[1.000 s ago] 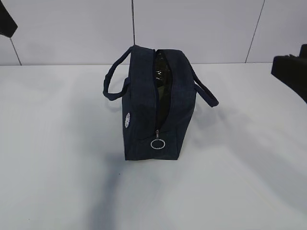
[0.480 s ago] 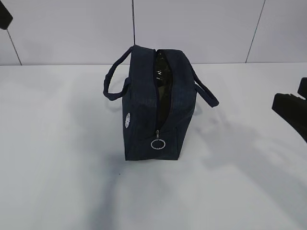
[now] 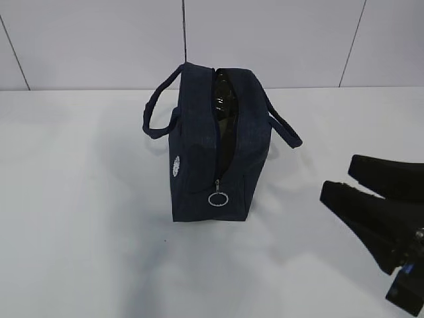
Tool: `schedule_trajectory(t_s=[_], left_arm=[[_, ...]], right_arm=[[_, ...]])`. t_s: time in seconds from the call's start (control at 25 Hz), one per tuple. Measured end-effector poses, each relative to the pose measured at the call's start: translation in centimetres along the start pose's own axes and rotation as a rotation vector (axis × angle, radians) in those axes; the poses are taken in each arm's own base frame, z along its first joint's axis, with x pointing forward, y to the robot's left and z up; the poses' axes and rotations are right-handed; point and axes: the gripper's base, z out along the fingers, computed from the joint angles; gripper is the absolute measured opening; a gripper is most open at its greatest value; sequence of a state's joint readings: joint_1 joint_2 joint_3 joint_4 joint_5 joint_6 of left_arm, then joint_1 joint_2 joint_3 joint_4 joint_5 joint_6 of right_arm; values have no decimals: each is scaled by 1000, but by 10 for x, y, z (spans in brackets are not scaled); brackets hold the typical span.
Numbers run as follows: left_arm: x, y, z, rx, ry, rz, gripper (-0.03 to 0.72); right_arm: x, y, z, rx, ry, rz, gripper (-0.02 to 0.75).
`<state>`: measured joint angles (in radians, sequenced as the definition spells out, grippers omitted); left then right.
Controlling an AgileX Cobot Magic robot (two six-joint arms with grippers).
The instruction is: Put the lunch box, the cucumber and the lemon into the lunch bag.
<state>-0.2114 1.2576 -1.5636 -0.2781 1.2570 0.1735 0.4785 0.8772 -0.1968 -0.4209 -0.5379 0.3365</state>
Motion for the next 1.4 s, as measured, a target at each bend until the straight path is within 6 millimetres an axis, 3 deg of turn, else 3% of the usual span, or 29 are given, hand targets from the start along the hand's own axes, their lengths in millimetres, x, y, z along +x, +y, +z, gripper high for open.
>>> schedule_trajectory(t_s=[0.32, 0.64, 0.92, 1.12, 1.4], left_arm=[[5, -5, -19, -8, -46, 15, 204], [5, -5, -20, -9, -48, 14, 204], [5, -6, -20, 0, -50, 12, 204], [5, -6, -20, -1, -50, 12, 204], [5, -5, -20, -16, -47, 15, 204]], right_arm=[[17, 5, 24, -111, -6, 48, 404], [50, 5, 46, -149, 106, 95, 404], [68, -2, 62, -107, 65, 86, 404], [86, -3, 67, -91, 137, 105, 404], [86, -11, 68, -8, 129, 137, 404]])
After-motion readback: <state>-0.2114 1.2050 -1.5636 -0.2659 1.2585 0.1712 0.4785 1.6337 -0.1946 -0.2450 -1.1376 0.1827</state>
